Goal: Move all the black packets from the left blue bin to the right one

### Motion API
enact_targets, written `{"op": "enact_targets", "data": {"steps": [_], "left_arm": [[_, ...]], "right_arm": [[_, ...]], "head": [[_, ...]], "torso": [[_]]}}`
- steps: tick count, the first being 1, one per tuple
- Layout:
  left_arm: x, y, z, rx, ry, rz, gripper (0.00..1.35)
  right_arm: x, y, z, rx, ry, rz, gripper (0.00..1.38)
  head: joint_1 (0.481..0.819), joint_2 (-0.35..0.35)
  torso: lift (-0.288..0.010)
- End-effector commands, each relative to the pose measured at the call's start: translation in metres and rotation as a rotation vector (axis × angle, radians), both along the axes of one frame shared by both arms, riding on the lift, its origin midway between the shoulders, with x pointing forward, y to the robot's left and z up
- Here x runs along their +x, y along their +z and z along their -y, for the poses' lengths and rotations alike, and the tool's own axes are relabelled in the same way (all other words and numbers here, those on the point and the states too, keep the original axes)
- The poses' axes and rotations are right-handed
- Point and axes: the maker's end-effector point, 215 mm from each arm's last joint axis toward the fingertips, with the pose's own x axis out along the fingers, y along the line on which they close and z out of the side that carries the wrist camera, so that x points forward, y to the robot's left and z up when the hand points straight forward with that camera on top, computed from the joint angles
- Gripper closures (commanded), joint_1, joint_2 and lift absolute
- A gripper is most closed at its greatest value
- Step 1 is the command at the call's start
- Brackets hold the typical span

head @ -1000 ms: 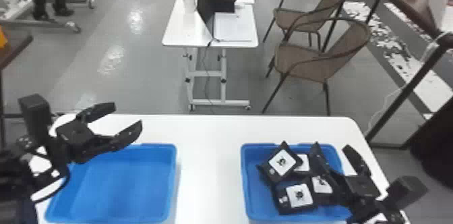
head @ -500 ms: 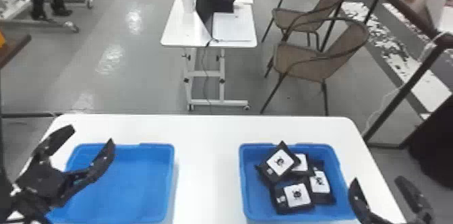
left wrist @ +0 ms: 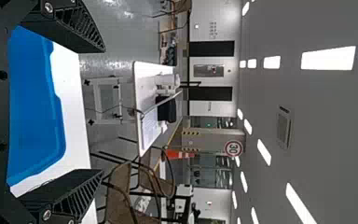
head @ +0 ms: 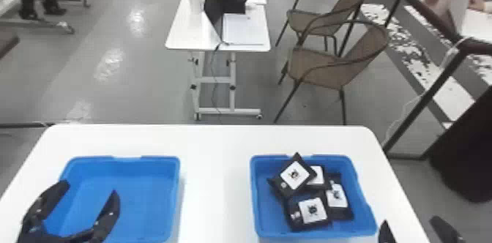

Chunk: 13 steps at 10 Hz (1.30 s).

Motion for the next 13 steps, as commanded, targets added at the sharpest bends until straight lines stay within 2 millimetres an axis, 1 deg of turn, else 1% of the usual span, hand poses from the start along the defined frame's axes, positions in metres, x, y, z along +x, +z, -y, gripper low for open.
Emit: {"op": "enact_targets", "data": {"steps": [1,5,13], "left_arm": [[-0.0030,-0.0075,0.0082,-0.005,-0.021,-0.024,0.11],[-0.0027,-0.0096,0.0092,-0.013,-0.021,-0.032,0.11],[-0.0021,-0.0144,0.0101,-0.022,-0.027,-0.051,0.11]], "right_arm": [[-0.0028,-0.0058,-0.0039,0.002,0.006,-0.013,0.14],[-0.0006,-0.0066,-0.0042,0.008,0.006,-0.018,0.14],[0.0012,-0.0090,-0.0061,0.016,0.007,-0.027,0.14]], "head": [[0.695,-0.116],[0.695,-0.127],[0.695,-0.125]], "torso": [[0.000],[0.000],[0.000]]}}
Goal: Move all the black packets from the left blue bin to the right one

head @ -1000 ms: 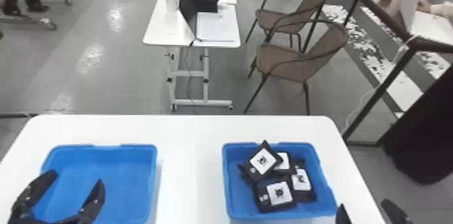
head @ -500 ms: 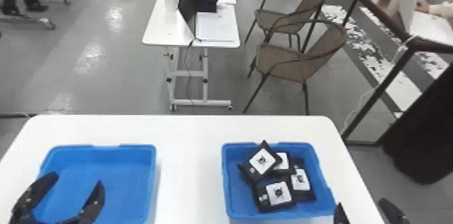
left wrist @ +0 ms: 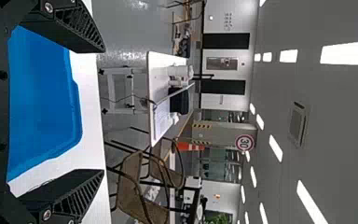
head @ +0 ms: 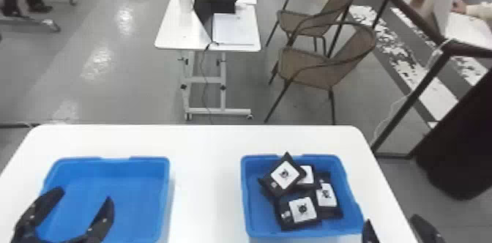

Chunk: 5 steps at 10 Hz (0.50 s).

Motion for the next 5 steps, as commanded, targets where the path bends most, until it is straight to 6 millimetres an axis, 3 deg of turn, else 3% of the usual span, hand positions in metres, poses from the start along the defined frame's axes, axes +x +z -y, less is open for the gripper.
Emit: {"op": "enact_targets", "data": {"steps": [1,5], "left_arm": [[0.0000,-0.0006,-0.0005,-0.002,0.000,-0.002,0.11],[-0.0008,-0.0035,0.0011,-0.006,-0.002,-0.012,0.11]], "right_arm": [[-0.0001,-0.0004,-0.0001,0.001,-0.001,-0.001,0.14],[-0.0007,-0.0005,-0.0002,0.001,0.000,-0.004,0.14]], "head": [[0.695,-0.125],[0.695,-0.126]], "torso": [[0.000],[0.000]]}}
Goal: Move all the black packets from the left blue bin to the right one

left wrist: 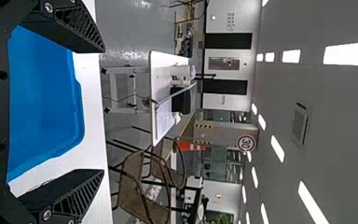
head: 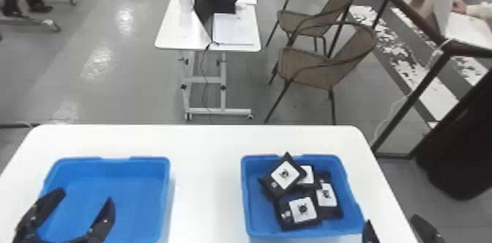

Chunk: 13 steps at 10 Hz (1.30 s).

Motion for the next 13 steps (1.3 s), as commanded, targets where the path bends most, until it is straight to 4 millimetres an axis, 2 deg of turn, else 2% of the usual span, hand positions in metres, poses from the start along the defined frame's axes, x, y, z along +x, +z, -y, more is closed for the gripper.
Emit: {"op": "enact_targets", "data": {"steps": [1,13], "left_arm": [[-0.0002,-0.0010,0.0004,-0.001,-0.001,-0.003,0.11],[-0.0012,-0.0063,0.0019,-0.015,-0.002,-0.022,0.11]], "right_arm": [[-0.0002,-0.0012,0.0000,0.002,-0.001,-0.004,0.14],[-0.0010,-0.0008,-0.0005,0.008,-0.001,-0.008,0.14]], "head": [[0.695,-0.126],[0.695,-0.128]], "torso": [[0.000],[0.000]]}}
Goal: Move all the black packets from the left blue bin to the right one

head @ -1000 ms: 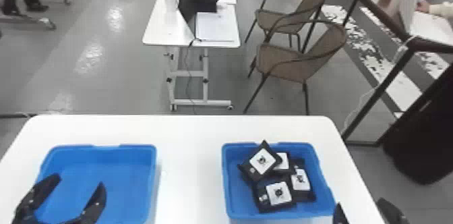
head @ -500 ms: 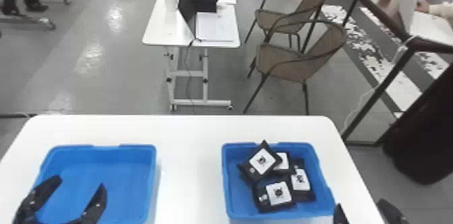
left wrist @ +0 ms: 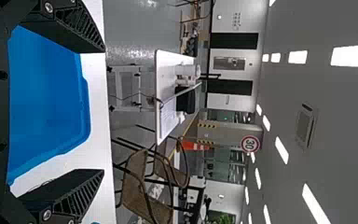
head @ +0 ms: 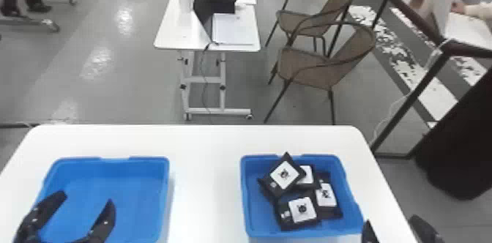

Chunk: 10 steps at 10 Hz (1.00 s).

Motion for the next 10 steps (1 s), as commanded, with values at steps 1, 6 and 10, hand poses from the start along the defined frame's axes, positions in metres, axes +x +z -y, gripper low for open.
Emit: {"op": "enact_targets", "data": {"steps": [1,6,10], "left_arm": [[-0.0001,-0.0006,0.0002,-0.001,0.000,-0.002,0.11],[0.0005,-0.0012,0.0019,-0.006,-0.004,-0.005,0.11],[0.0008,-0.0024,0.0025,-0.009,-0.006,-0.009,0.11]], "right_arm": [[0.0006,0.0008,0.0000,0.002,-0.001,0.003,0.14],[0.0018,0.0004,0.0008,0.007,-0.004,0.002,0.14],[0.0038,0.0010,0.0001,0.010,-0.001,0.004,0.14]], "head": [[0.695,-0.129],[0.695,-0.131],[0.695,-0.133]], "torso": [[0.000],[0.000],[0.000]]}}
